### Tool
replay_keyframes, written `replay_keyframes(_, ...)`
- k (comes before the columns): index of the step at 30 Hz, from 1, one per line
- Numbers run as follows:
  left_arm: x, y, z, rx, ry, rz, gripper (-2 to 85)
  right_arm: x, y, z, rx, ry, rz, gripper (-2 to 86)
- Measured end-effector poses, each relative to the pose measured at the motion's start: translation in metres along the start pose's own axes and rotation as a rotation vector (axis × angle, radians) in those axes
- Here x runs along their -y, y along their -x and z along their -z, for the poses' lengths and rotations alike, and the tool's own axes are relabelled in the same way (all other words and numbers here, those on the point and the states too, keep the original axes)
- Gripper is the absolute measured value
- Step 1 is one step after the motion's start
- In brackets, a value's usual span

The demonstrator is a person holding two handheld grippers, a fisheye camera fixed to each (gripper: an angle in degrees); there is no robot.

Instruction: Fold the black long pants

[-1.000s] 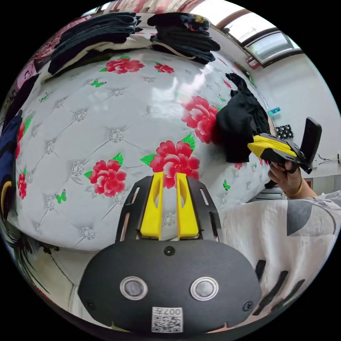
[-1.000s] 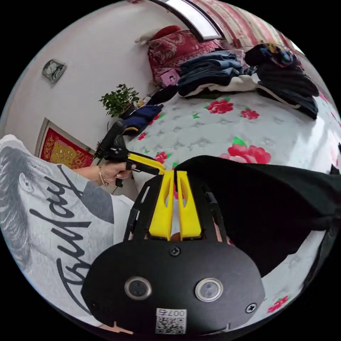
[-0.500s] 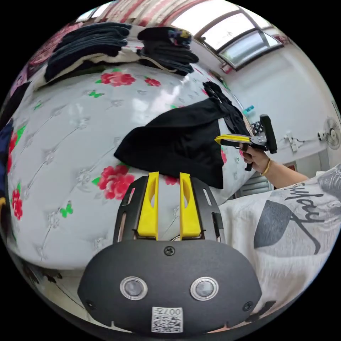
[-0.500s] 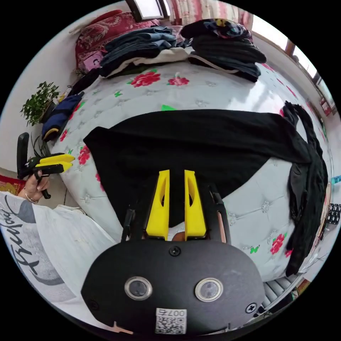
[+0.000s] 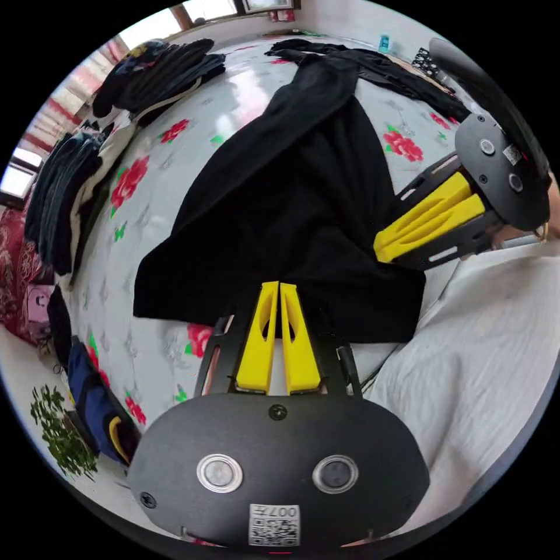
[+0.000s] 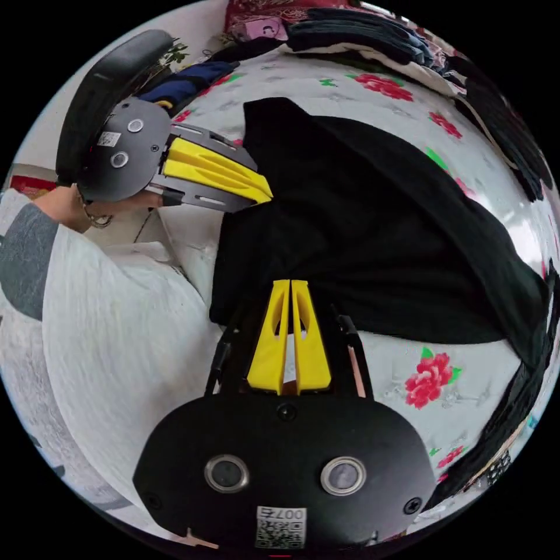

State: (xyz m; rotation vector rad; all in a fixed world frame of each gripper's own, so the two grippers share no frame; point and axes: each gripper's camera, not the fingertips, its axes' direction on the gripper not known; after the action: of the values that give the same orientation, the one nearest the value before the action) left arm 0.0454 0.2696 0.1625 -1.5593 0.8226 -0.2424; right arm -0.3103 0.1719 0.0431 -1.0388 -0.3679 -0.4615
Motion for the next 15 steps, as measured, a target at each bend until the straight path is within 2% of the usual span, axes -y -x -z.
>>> replay_keyframes(2, -0.038, 0.028, -0.005, 0.104, 0.095, 0.145, -0.9, 0.020, 0.018, -0.019, 0.220, 0.087, 0.122, -0.2)
replay_keyframes(5, -0.080, 0.067, -0.008, 0.175, 0.201, 0.332, -1.0, 0.036, 0.050, -0.032, 0.394, 0.103, 0.288, -0.1)
replay_keyframes(8, -0.141, 0.116, 0.006, 0.125, 0.310, 0.695, -1.0, 0.023, 0.035, 0.001, 0.375, -0.011, 0.291, 0.4)
replay_keyframes(10, -0.172, 0.120, 0.026, 0.097, 0.264, 0.883, -1.0, 0.000, -0.003, 0.035, 0.294, -0.154, 0.185, 1.0)
replay_keyframes(12, -0.194, 0.106, 0.049, 0.113, 0.191, 1.014, -1.0, -0.050, -0.078, 0.080, 0.164, -0.346, -0.094, 2.7)
replay_keyframes(15, -0.210, 0.069, 0.077, 0.075, 0.051, 1.145, -0.9, -0.130, -0.165, 0.118, -0.060, -0.482, -0.424, 5.0)
